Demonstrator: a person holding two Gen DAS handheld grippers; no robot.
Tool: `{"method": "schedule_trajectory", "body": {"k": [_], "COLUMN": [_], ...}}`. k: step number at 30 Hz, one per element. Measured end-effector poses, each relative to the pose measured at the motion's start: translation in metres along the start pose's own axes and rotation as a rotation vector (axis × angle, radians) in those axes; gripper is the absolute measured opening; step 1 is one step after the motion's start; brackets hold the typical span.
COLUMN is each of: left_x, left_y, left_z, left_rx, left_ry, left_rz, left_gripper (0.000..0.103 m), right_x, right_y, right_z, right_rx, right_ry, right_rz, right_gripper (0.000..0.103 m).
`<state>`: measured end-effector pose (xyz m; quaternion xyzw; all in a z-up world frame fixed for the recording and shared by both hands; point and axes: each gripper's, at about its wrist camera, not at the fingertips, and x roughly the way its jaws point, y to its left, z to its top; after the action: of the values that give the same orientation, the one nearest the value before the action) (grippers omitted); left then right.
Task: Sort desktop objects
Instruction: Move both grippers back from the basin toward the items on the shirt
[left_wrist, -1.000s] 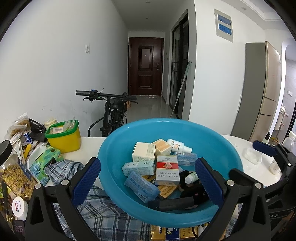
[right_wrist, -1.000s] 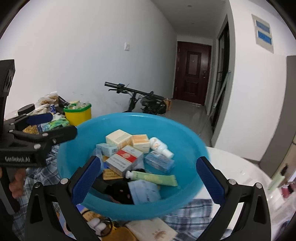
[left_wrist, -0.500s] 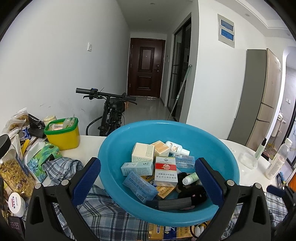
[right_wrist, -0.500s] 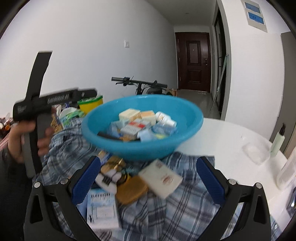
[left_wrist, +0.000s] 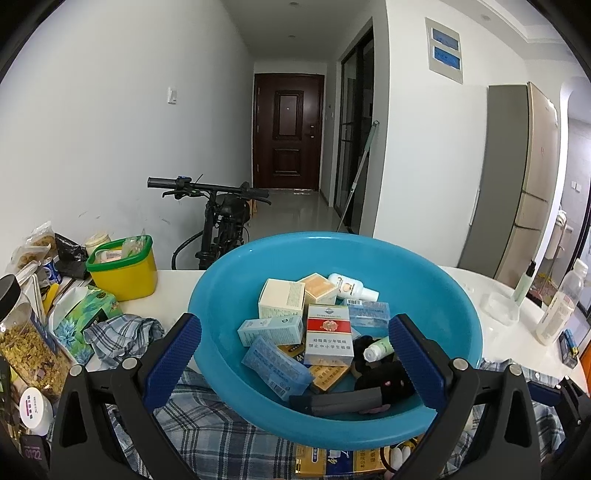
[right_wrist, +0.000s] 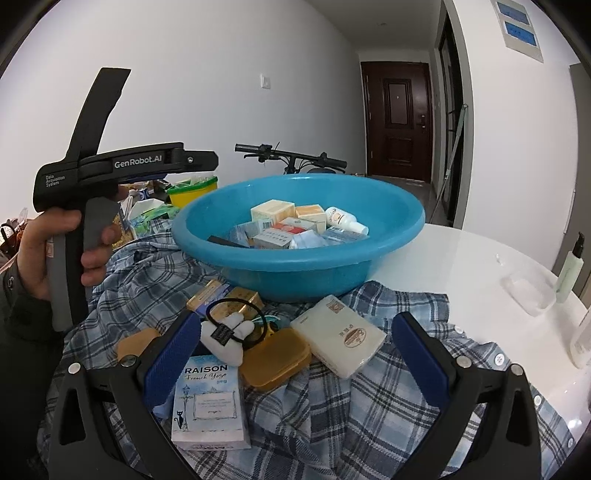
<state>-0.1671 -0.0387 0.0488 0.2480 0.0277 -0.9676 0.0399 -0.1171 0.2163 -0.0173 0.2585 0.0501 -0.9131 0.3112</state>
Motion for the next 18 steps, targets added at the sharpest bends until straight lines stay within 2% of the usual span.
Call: {"method": "schedule_trajectory", "body": {"k": [11,18], "left_x": [0.001,-0.025], "left_y": [-0.006,0.001], "left_z": [-0.001,-0.011], "left_rx": [0.017,0.006], "left_ry": [0.010,0.016], "left_rz": [-0.005,-0.014], "left_gripper": [0.103,0.103], "right_x": [0.004,0.006], "right_y": [0.000,0.001], "right_z": [-0.005,-0.007], "right_rx": [-0.004,-0.004], "right_ry": [0.020,0.028], "right_rz": [0.000,0.009], "right_gripper": [0.103,0.103]}}
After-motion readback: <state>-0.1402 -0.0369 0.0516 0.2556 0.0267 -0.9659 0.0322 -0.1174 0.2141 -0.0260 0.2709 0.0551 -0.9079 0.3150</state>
